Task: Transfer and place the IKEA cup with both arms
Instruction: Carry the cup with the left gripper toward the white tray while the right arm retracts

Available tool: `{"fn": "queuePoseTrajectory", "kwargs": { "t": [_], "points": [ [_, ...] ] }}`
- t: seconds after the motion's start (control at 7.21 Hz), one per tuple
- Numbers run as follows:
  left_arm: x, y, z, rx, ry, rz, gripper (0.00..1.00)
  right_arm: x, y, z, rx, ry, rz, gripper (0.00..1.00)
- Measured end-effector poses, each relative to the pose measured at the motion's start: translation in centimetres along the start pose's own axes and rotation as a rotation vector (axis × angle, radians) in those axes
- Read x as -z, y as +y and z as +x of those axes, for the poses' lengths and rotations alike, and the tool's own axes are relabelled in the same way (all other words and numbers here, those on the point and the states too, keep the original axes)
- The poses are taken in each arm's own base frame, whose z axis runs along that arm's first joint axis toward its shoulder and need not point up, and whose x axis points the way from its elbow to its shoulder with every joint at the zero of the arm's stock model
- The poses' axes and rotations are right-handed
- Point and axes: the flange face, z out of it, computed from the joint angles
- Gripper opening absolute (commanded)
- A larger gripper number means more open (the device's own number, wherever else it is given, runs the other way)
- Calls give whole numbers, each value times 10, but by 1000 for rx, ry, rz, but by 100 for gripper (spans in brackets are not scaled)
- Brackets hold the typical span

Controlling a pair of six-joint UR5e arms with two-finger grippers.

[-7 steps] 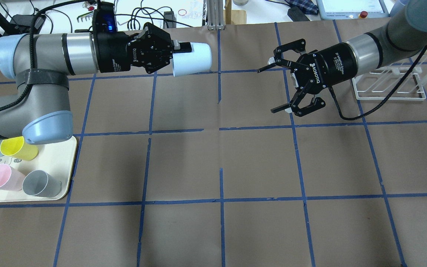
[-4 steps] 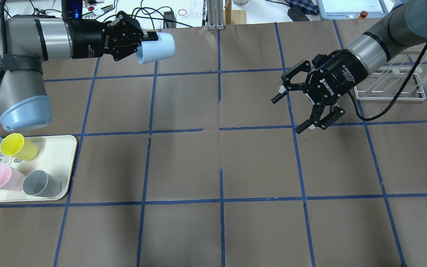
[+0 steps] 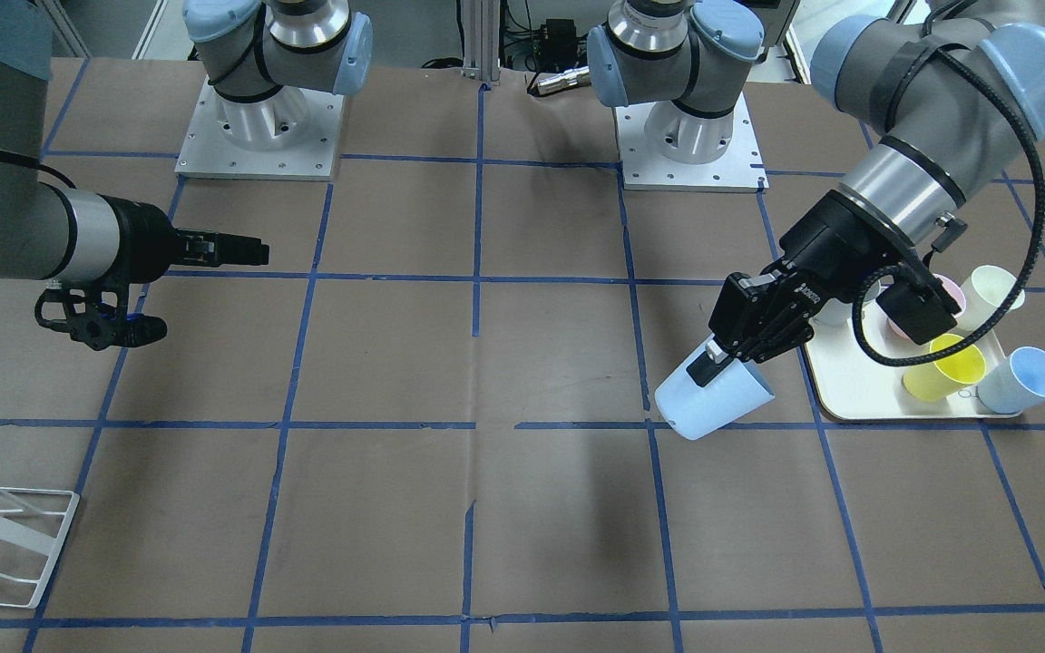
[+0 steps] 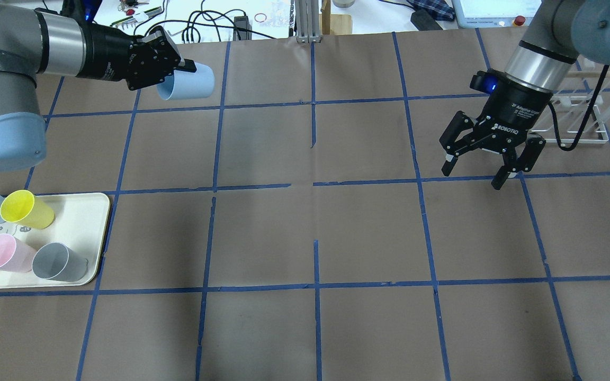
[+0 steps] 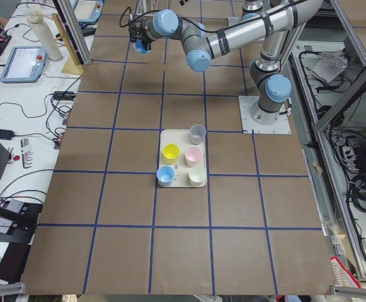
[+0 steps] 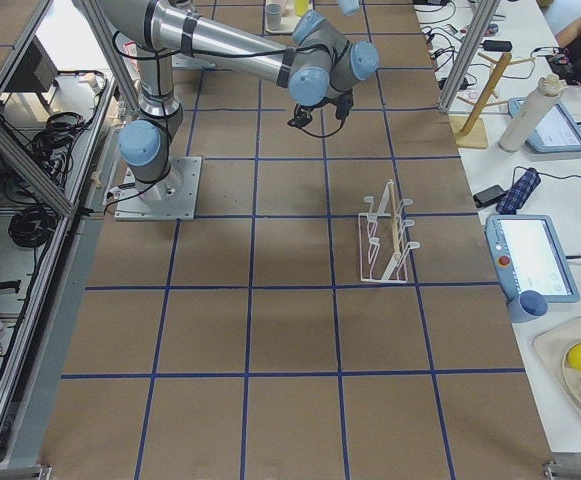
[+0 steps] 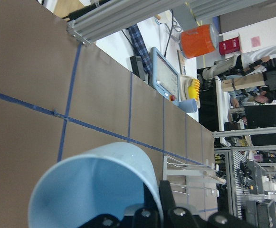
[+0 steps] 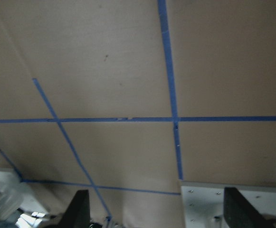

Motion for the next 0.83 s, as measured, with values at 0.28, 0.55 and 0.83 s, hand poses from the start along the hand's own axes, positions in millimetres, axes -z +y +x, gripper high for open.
{"fn": "queuePoseTrajectory", "kwargs": {
  "t": [0.28, 0.55, 0.83],
  "points": [
    [17, 12, -12, -129, -230, -129, 0, 8, -2, -37, 97, 220, 146, 100],
    [33, 20, -37, -289, -463, -286, 0, 24, 19, -75, 168, 293, 275, 100],
    [29, 21, -66, -346, -604, -385, 0, 52, 58, -98, 206, 281, 396, 100]
  ]
}}
